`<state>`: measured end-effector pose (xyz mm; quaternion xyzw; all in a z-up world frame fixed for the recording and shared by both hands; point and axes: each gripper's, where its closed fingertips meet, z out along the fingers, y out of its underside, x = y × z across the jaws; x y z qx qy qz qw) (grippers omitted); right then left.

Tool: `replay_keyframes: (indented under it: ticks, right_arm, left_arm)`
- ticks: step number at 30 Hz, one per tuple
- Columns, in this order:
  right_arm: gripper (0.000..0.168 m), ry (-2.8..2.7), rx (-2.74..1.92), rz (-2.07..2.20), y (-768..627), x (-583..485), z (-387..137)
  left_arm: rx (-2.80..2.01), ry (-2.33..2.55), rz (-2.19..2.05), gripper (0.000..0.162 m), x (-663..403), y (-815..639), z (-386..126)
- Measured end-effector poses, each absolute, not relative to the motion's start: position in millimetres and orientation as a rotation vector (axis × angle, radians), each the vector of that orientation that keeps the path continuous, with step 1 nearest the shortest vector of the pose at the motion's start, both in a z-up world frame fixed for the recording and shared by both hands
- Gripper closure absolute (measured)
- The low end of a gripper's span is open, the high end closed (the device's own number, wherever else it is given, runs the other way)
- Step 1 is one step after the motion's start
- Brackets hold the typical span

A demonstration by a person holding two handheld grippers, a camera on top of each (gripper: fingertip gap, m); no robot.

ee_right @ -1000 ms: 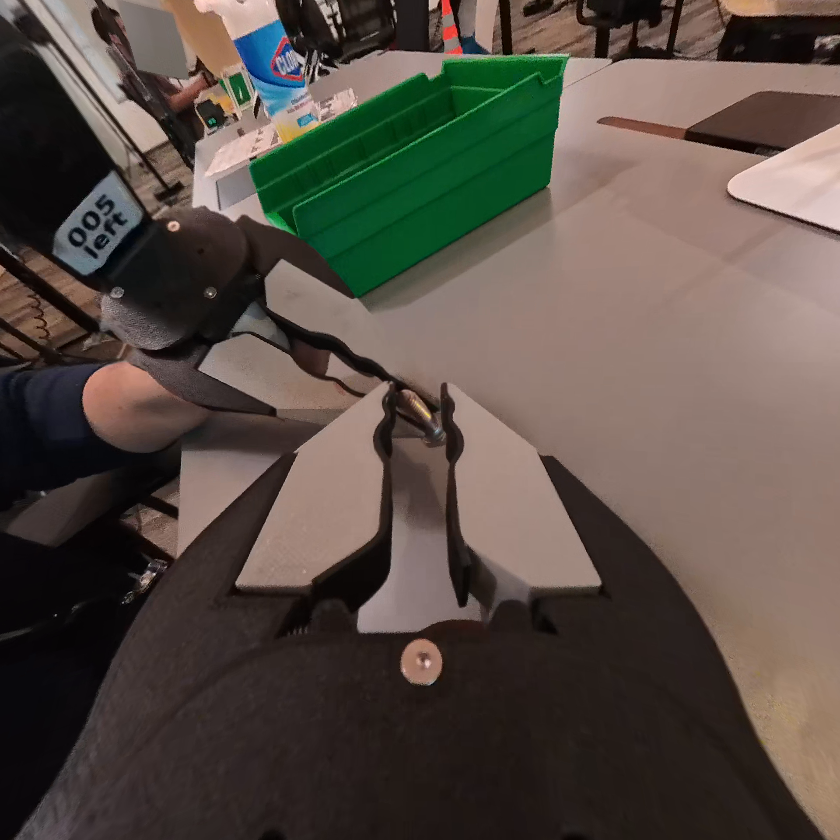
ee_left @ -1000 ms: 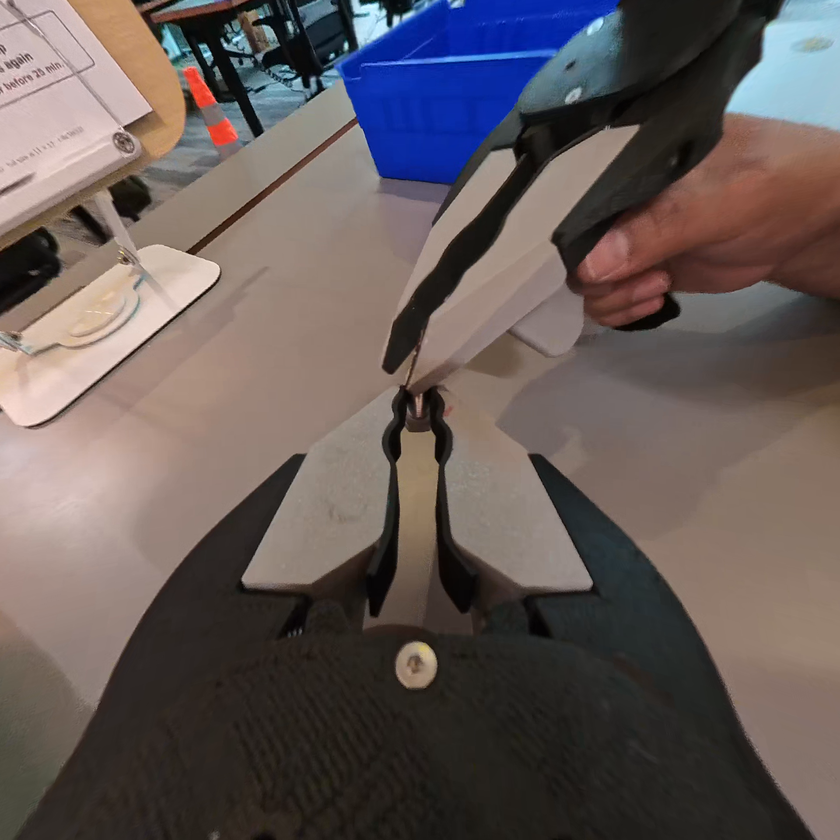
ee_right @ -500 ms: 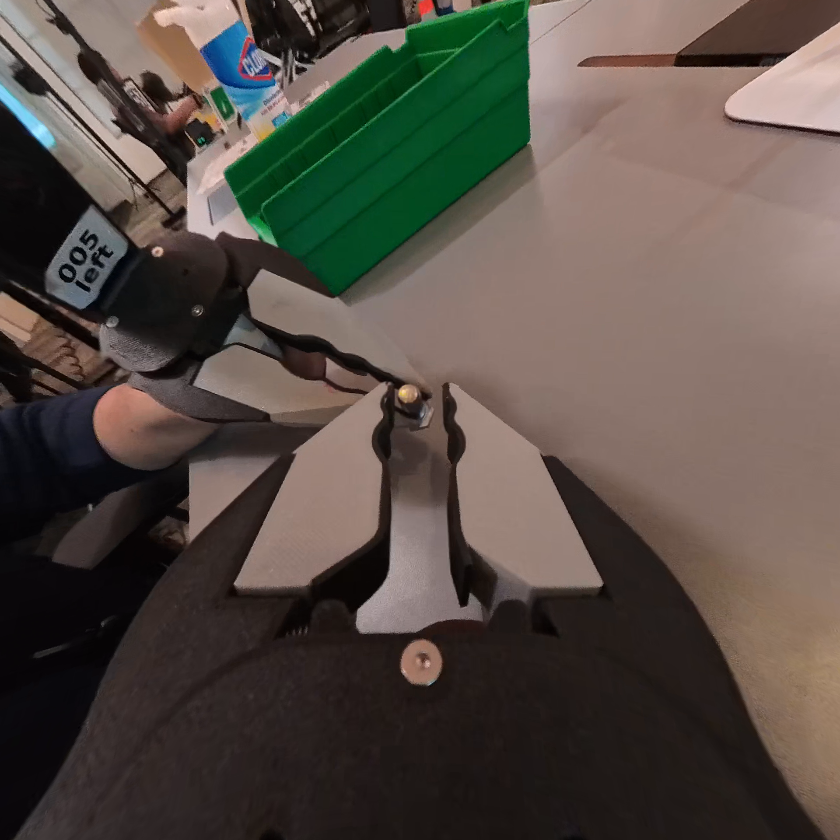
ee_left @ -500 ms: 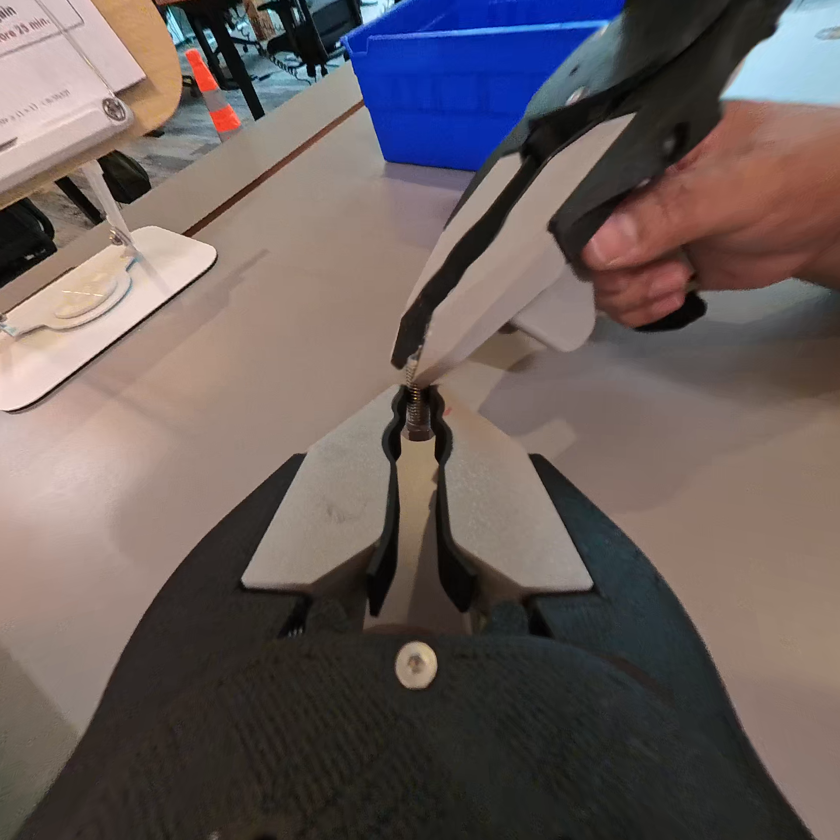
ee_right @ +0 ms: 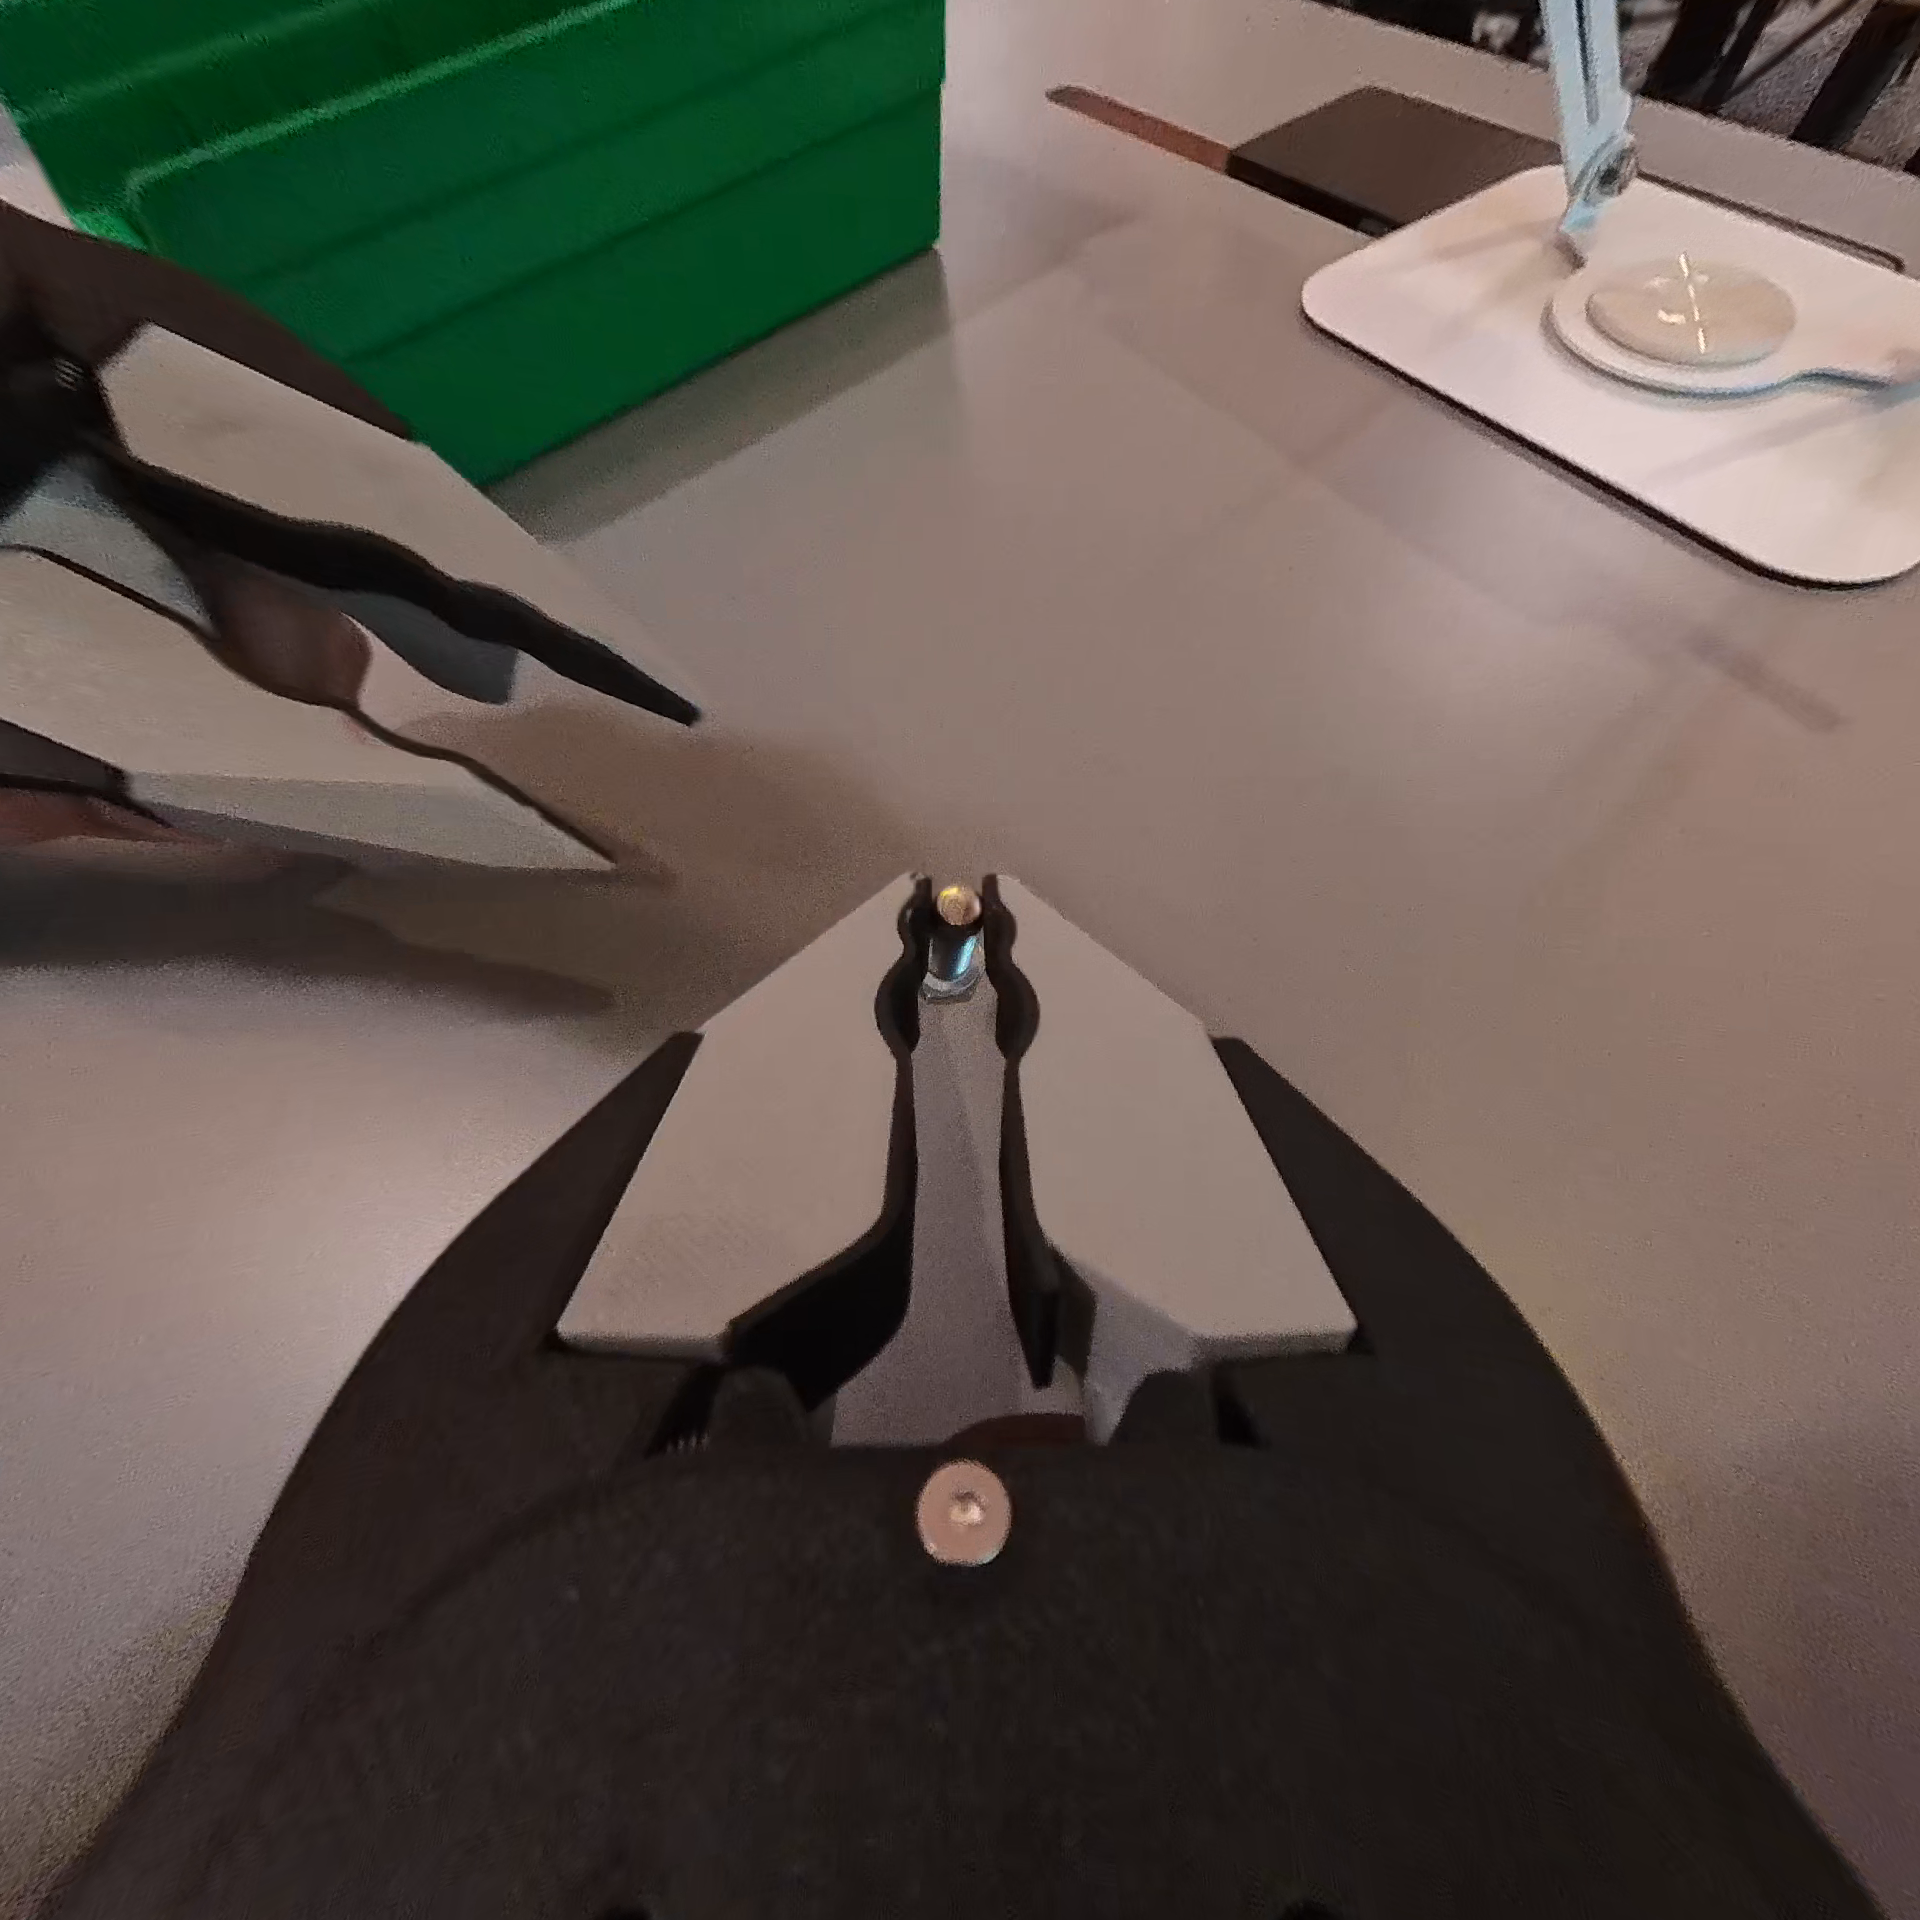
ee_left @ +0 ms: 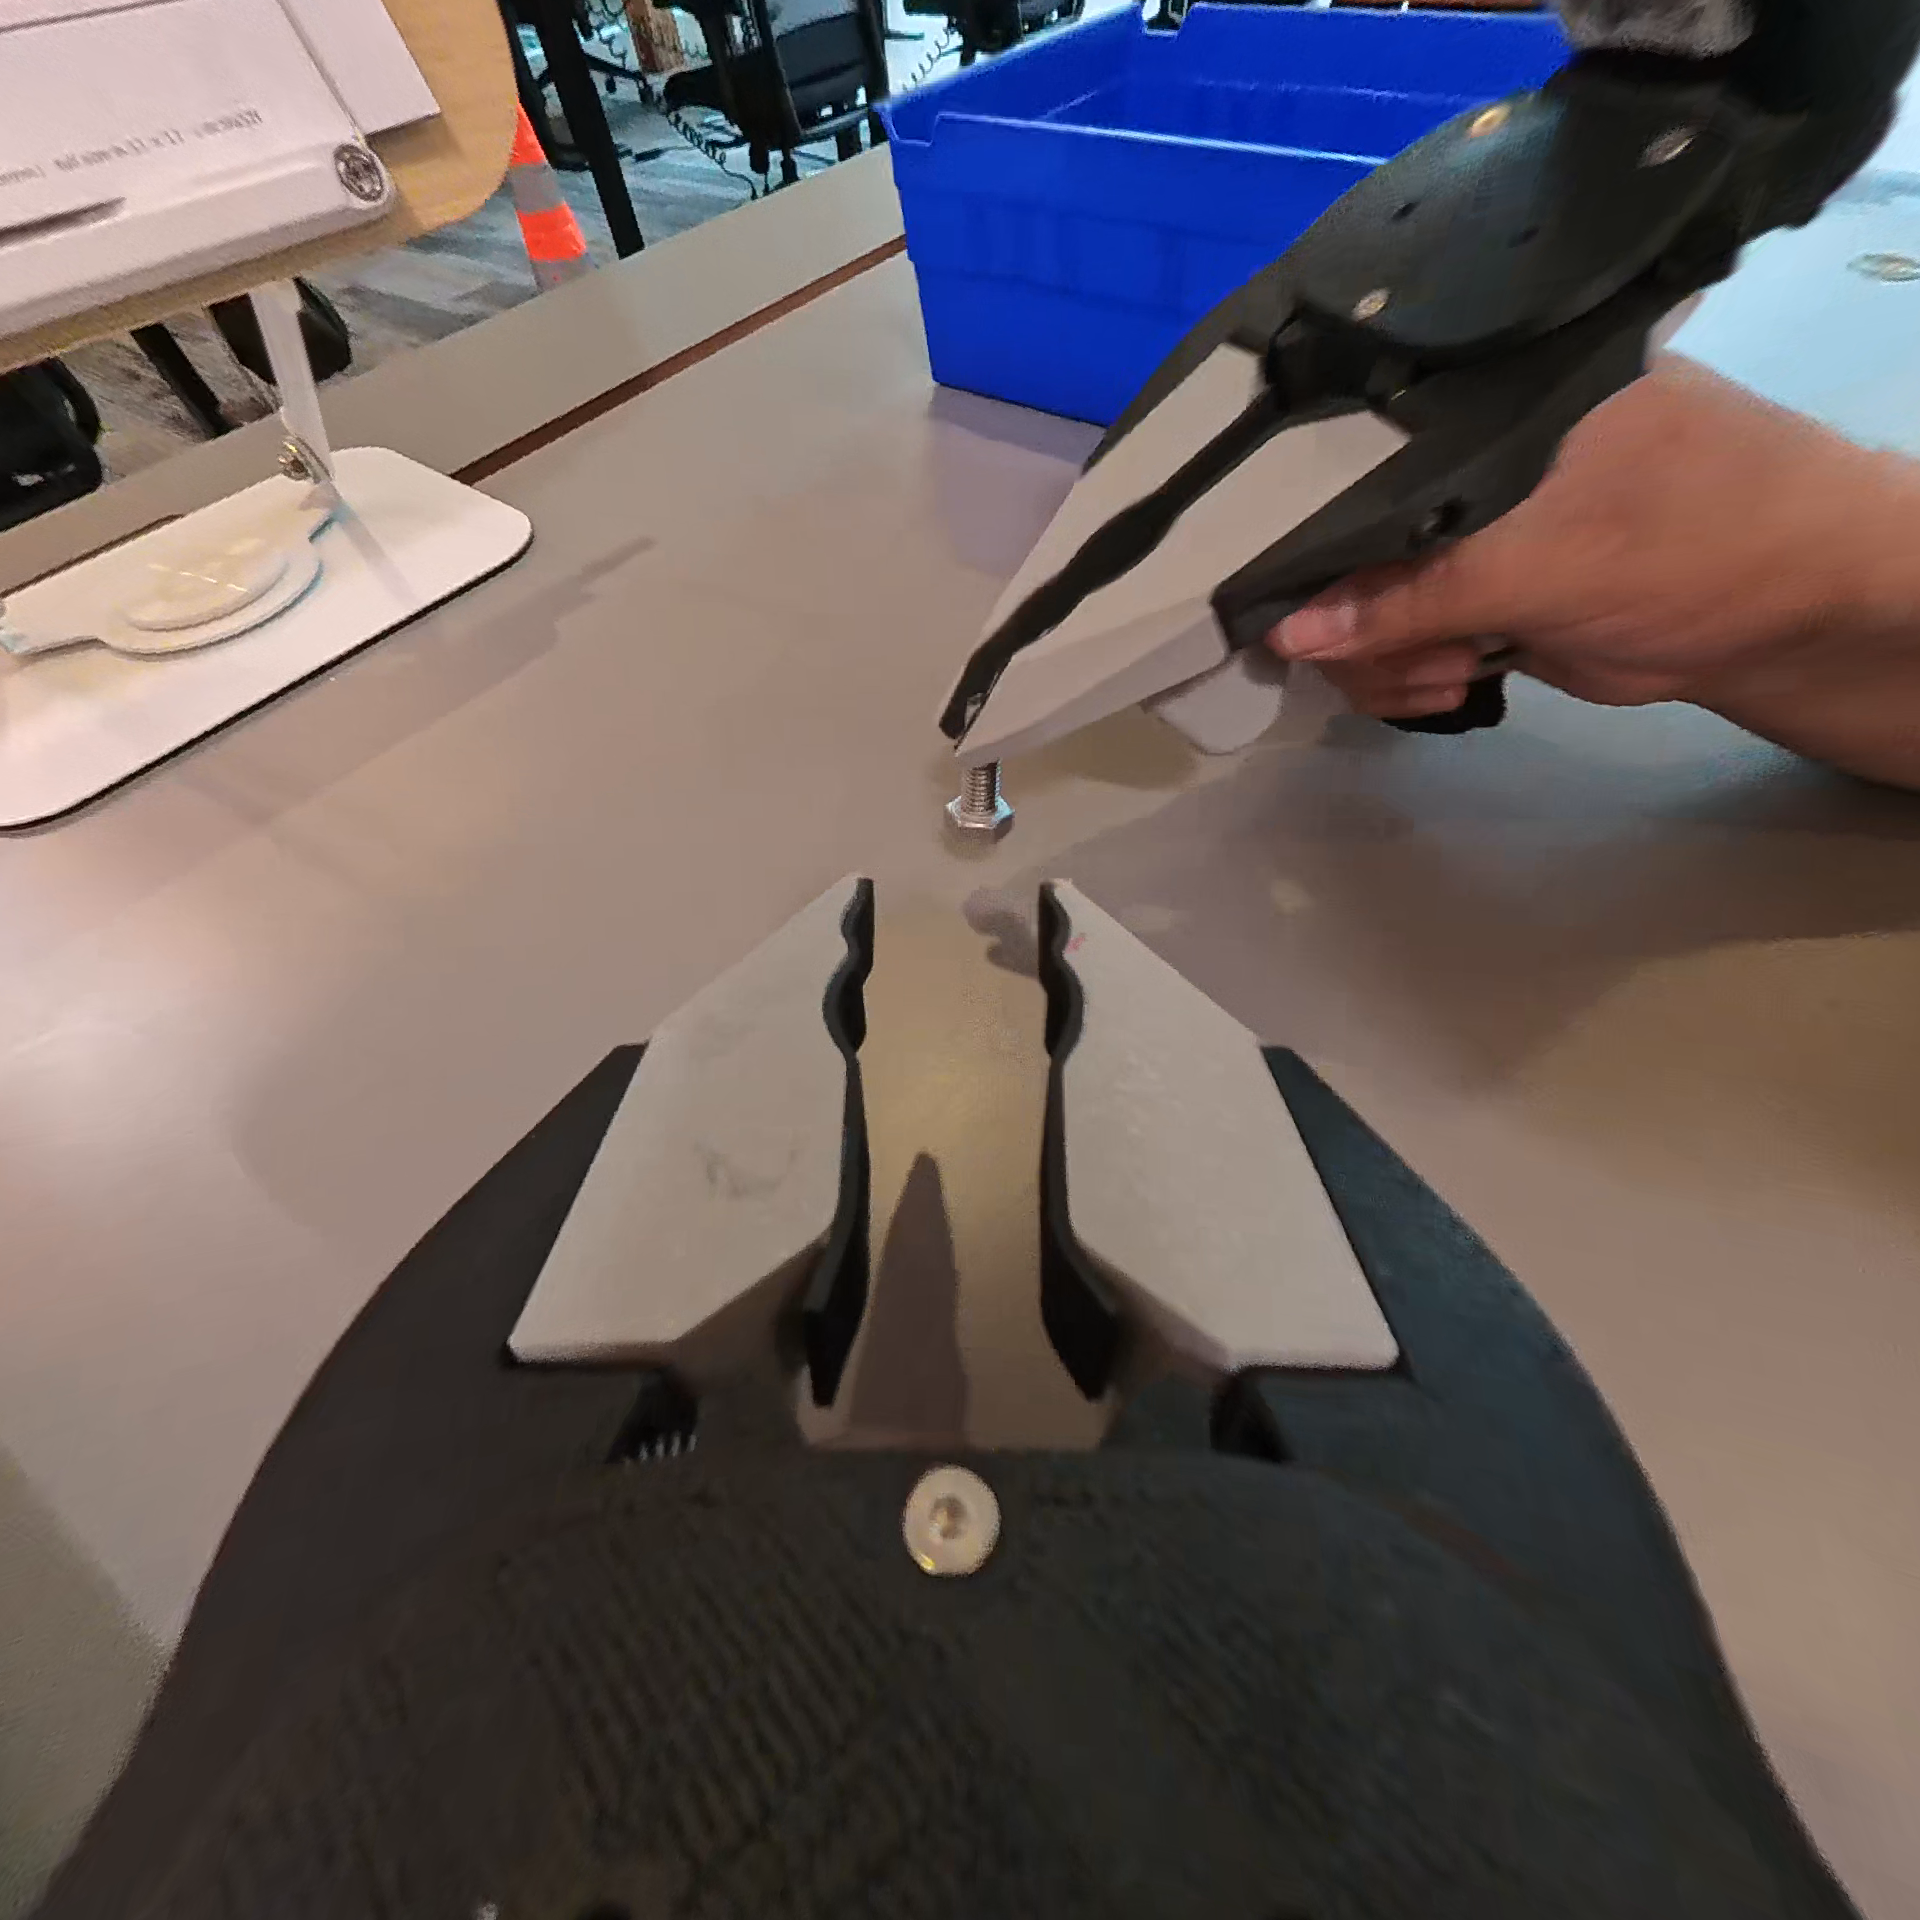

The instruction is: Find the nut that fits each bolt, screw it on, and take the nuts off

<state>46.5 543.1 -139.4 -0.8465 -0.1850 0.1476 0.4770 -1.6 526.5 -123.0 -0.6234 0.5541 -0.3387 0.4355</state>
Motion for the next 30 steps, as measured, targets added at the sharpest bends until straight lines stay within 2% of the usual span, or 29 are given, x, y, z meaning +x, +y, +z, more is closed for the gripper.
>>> replay_keyframes:
  ticks: [5,7,9,11,19,22,25,26,28,30]
  right_arm:
    - [0.161,-0.466,-2.130,0.358,547,48,-161]
    - [0.161,-0.469,-2.126,0.367,547,47,-162]
    - [0.150,-0.465,-2.121,0.370,547,47,-161]
    - [0.142,-0.473,-2.083,0.399,546,43,-154]
    - [0.131,-0.392,-1.828,0.441,550,56,-102]
    - [0.132,-0.356,-1.772,0.417,550,66,-91]
    - [0.135,-0.344,-1.751,0.390,549,73,-86]
    - [0.135,-0.344,-1.753,0.390,549,74,-86]
    - [0.135,-0.351,-1.757,0.401,549,74,-88]
    - [0.135,-0.359,-1.778,0.408,550,74,-93]
  left_arm:
    - [-1.577,1.416,-0.921,0.117,-2,508,-125]
    - [-1.599,1.450,-0.930,0.115,0,504,-133]
    - [-1.627,1.462,-0.905,0.111,1,506,-141]
    - [-1.616,1.475,-0.914,0.108,3,501,-139]
    - [-1.543,1.540,-0.967,0.091,3,479,-132]
    - [-1.475,1.502,-0.965,0.098,-13,481,-106]
    - [-1.441,1.424,-0.850,0.107,-67,516,-57]
    - [-1.434,1.380,-0.823,0.114,-92,535,-37]
    - [-1.447,1.282,-0.811,0.111,-140,578,-1]
    - [-1.514,1.202,-0.763,0.117,-179,632,18]
